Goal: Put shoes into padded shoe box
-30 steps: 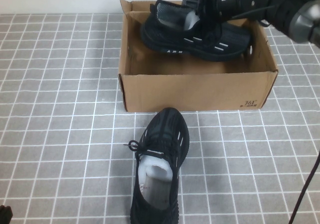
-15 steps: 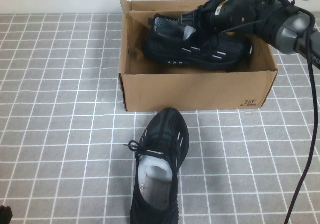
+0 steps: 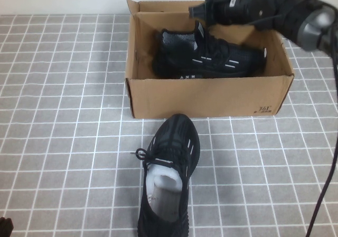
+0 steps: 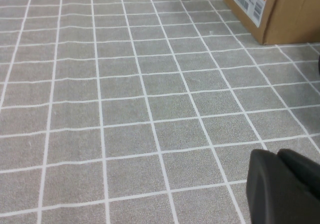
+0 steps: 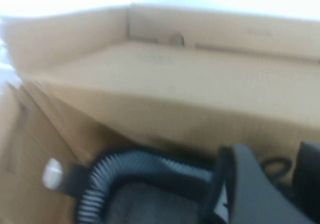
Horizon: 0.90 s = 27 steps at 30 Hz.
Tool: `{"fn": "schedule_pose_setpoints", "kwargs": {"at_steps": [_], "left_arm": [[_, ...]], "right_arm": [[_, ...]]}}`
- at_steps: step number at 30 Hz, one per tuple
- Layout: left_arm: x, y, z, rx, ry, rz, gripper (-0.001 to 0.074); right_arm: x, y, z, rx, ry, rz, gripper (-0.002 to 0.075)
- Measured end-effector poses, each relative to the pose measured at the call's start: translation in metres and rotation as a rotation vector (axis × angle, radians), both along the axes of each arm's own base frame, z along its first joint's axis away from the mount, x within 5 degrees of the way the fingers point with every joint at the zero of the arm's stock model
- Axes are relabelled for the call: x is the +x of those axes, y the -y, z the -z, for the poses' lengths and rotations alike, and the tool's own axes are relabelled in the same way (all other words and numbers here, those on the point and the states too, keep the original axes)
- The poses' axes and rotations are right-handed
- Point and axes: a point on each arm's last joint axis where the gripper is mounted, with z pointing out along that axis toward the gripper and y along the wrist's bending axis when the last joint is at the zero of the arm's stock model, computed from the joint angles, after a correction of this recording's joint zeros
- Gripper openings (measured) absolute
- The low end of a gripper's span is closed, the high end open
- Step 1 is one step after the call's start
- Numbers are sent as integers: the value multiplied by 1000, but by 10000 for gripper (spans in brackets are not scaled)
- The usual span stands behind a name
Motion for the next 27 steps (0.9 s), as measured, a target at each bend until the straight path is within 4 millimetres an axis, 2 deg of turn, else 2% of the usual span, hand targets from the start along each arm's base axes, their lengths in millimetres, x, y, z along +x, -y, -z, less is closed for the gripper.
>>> {"fn": "schedule_pose_setpoints", "kwargs": {"at_steps": [6, 10, 12, 14, 21, 24, 27], "left_arm": [[0, 0, 0, 0, 0, 0, -4], [0, 0, 0, 0, 0, 0, -4], [0, 0, 0, 0, 0, 0, -4], [0, 0, 0, 0, 0, 0, -4], [0, 0, 0, 0, 0, 0, -4], [0, 0, 0, 0, 0, 0, -4], [0, 0, 0, 0, 0, 0, -4]], "right_arm": [[-24, 1, -51, -7, 53, -45, 197], [-51, 10, -91, -111, 73, -117, 123], [-69, 17, -112, -179, 82, -162, 52], [-86, 24, -131, -228, 85, -196, 20], [-156, 50, -203, -279, 163, -222, -2], [-186, 57, -224, -322, 201, -223, -4], [-212, 62, -229, -345, 201, -226, -4]]}}
